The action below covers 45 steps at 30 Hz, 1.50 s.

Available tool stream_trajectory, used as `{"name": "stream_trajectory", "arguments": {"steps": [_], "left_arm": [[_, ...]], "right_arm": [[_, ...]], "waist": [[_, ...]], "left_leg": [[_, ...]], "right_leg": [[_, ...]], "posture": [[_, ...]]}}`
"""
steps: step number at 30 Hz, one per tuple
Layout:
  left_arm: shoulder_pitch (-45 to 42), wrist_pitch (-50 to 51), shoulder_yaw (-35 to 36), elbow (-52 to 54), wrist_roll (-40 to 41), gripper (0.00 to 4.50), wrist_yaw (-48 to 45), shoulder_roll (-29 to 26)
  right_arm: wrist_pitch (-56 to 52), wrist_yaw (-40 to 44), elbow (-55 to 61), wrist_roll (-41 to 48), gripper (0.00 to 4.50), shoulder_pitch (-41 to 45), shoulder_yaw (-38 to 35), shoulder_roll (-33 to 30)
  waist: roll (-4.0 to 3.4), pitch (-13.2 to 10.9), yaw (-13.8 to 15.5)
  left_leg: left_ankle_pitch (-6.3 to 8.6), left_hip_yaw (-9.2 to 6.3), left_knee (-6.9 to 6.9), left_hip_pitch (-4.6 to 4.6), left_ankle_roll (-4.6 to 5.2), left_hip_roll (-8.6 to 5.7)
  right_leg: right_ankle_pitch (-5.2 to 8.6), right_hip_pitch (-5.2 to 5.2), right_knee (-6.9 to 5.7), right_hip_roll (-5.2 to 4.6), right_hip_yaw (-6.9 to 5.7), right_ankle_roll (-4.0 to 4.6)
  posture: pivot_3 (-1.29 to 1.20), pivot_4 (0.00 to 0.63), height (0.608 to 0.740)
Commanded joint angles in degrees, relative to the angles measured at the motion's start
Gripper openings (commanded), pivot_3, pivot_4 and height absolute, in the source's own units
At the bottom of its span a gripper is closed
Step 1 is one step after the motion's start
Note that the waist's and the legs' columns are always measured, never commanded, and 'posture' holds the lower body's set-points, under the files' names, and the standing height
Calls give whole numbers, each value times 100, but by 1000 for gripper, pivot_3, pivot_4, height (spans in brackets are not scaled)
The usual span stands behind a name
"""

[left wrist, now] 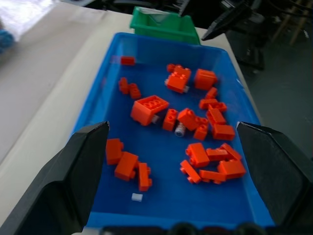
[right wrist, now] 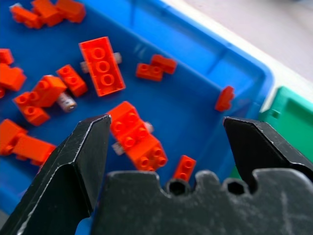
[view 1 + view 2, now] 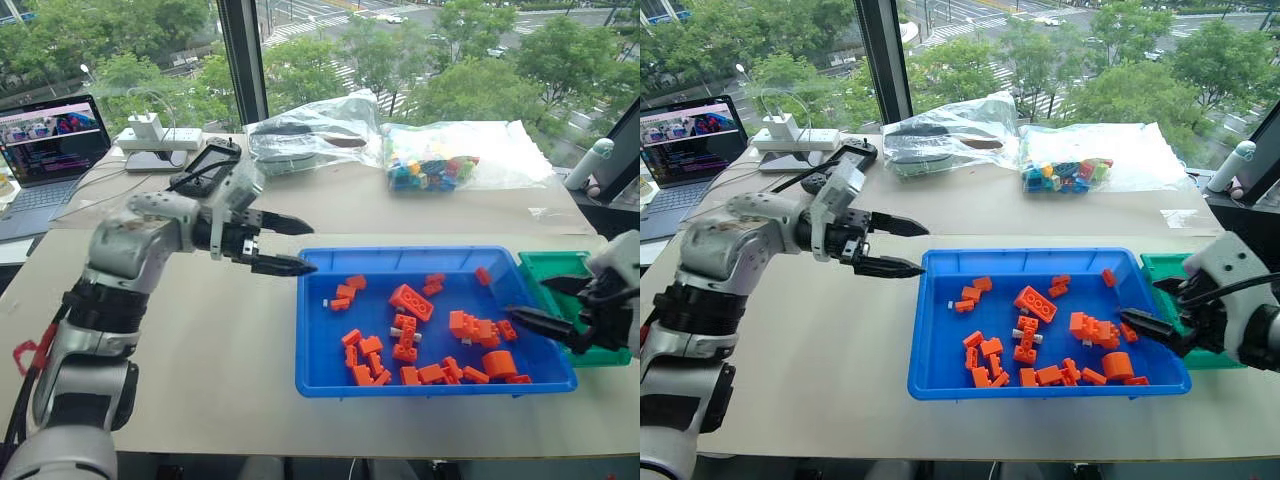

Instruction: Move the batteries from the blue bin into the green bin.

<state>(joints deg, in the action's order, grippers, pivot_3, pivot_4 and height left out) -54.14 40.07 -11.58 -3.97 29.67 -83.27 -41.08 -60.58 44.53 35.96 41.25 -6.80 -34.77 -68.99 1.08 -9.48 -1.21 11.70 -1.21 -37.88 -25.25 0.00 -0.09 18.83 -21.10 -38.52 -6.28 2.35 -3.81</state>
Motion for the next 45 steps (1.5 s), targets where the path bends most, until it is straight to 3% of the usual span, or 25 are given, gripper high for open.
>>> {"name": "stream_trajectory", "arguments": {"steps": [1, 3, 8, 21, 34, 37, 39, 45], "left_arm": [[-133, -152, -280, 305, -129, 4500, -446, -126], [-167, -163, -294, 356, -141, 4500, -461, -81], [-188, -263, -320, 428, -223, 4500, -457, -11], [-239, -325, -298, 491, -318, 4500, -370, 147], [-183, -299, -256, 572, -349, 4500, -256, 93], [-183, -365, -232, 551, -342, 4500, -284, 92], [-197, -355, -229, 530, -342, 4500, -284, 99], [-231, -324, -202, 512, -312, 4500, -290, 128]], "right_arm": [[121, 139, -20, -246, 4281, -20, 369, -193], [286, 211, -244, -351, 4281, 21, 638, -166], [967, 440, -886, -856, 2998, 249, 1266, -210], [2497, 1759, -2293, -1834, 2998, 1367, 2843, -402], [3289, 2412, -3339, -2586, 2998, 2044, 3841, 60], [3322, 2430, -3338, -2564, 2313, 2134, 3750, 183], [3273, 2490, -3277, -2531, 1614, 2159, 3673, 180], [2995, 2547, -3265, -2312, 1479, 2524, 3256, 59]], "waist": [[0, 0, 5], [0, 0, 18], [1, 0, 18], [0, 0, 14], [0, 0, 5], [0, 0, 12], [0, 0, 17], [0, 0, 8]], "left_leg": [[0, -1, 0, 0, 1, 0], [1, -1, 0, -1, 2, 0], [1, 0, -1, -2, 2, 0], [1, 0, -4, -2, 1, 0], [0, 0, -7, -2, 1, 1], [0, -3, -8, -2, 0, 1], [0, -2, -9, -2, 0, 1], [0, -2, -9, -2, 0, 1]], "right_leg": [[0, 2, 2, 1, 0, 0], [0, 3, 6, 0, 0, 0], [0, 3, 8, 0, 1, 0], [0, 0, 8, 0, 2, 0], [0, -2, 5, 0, 2, 0], [0, -1, 3, 0, 0, 0], [0, -1, 2, 0, 1, 0], [0, -2, 1, 0, 2, 0]], "posture": [[0, 150, 737], [0, 150, 737], [0, 150, 737], [0, 150, 737], [0, 150, 737], [0, 150, 737], [0, 150, 737], [0, 150, 737]]}}
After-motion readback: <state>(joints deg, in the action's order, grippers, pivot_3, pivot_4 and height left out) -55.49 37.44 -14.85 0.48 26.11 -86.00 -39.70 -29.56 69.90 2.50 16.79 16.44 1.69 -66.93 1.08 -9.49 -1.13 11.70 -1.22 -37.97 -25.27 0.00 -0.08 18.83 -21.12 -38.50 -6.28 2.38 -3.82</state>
